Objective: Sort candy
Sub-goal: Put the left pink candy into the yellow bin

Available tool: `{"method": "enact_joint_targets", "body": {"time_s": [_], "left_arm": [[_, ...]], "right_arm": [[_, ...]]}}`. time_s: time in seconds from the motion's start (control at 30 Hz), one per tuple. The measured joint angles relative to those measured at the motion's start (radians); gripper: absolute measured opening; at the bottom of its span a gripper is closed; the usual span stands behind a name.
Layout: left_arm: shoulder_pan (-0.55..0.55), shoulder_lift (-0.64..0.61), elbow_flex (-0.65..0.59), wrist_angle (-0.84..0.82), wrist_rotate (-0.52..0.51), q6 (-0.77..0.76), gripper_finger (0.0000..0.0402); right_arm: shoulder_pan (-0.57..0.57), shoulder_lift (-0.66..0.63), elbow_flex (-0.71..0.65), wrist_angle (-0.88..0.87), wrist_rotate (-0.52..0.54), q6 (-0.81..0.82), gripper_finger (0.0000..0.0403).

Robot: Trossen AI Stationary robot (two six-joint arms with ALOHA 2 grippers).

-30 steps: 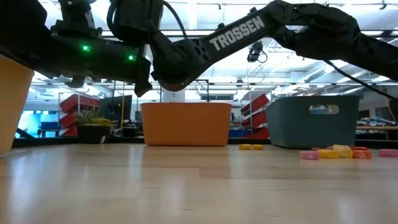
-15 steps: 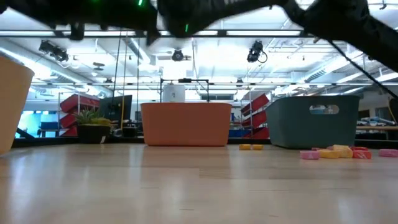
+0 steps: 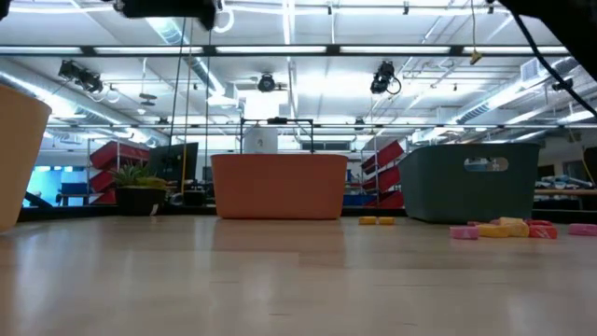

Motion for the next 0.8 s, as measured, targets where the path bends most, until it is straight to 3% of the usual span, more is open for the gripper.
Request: {"method": "enact_joint_targets", "body": {"time_s": [0.2,0.33,0.8], "left_arm": [[-0.006,0.001,0.000,-0.074,-0.011,-0.040,0.0067],[-0.006,0.000,0.000,-0.096,-0.011,-0.112,0.0067],[-0.005,0.001,0.000,-0.113,-0.010,-0.113,0.0067]], "right_arm": [[0.006,-0.094,0.000,-0.304,0.157,0.004,0.0105],[-0.003,-0.123,-0.001,-0.470,0.203,0.028,0.0105],[-0.040,-0.144,-0.002,-0.619,0.224,0.032,0.0105]]}}
